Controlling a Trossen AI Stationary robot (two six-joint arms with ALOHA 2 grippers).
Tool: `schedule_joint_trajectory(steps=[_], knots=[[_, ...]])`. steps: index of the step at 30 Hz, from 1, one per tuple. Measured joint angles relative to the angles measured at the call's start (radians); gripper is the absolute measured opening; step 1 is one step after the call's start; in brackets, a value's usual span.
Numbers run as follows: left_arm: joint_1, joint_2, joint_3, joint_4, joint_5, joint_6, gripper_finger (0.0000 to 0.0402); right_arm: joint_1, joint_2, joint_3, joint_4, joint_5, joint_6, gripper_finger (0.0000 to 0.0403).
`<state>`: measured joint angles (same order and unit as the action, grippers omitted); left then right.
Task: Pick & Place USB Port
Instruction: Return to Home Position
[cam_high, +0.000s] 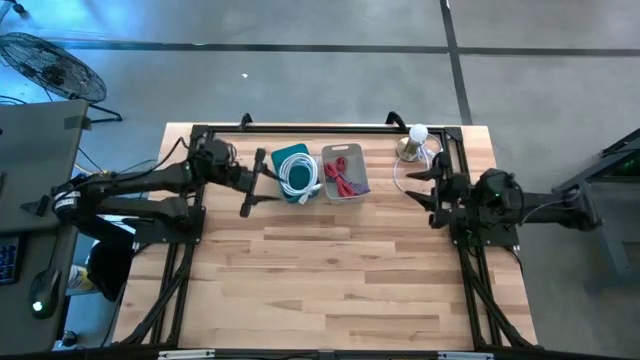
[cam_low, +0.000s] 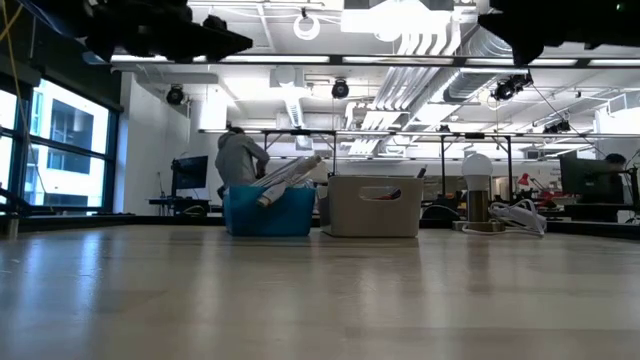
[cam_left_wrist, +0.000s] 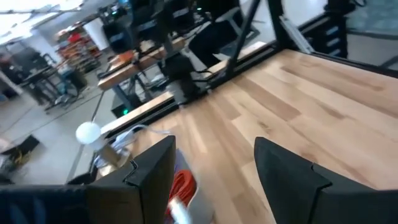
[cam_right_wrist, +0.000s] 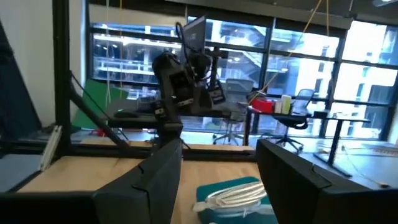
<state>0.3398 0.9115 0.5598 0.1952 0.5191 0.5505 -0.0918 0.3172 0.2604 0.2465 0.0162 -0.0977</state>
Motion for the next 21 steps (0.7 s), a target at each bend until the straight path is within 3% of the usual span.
schedule_joint_trajectory(steps=[10,21], knots=[[-0.142,0.000,0.000,-0.010,-0.154,0.025,0.0214,-0.115,0.001,-0.153,0.143,-0.183,0.085,0.0201],[-0.158,0.000,0.000,-0.017,-0.191,0.022,0.0214,-0.146,0.001,-0.210,0.184,-0.232,0.106,0.0201]])
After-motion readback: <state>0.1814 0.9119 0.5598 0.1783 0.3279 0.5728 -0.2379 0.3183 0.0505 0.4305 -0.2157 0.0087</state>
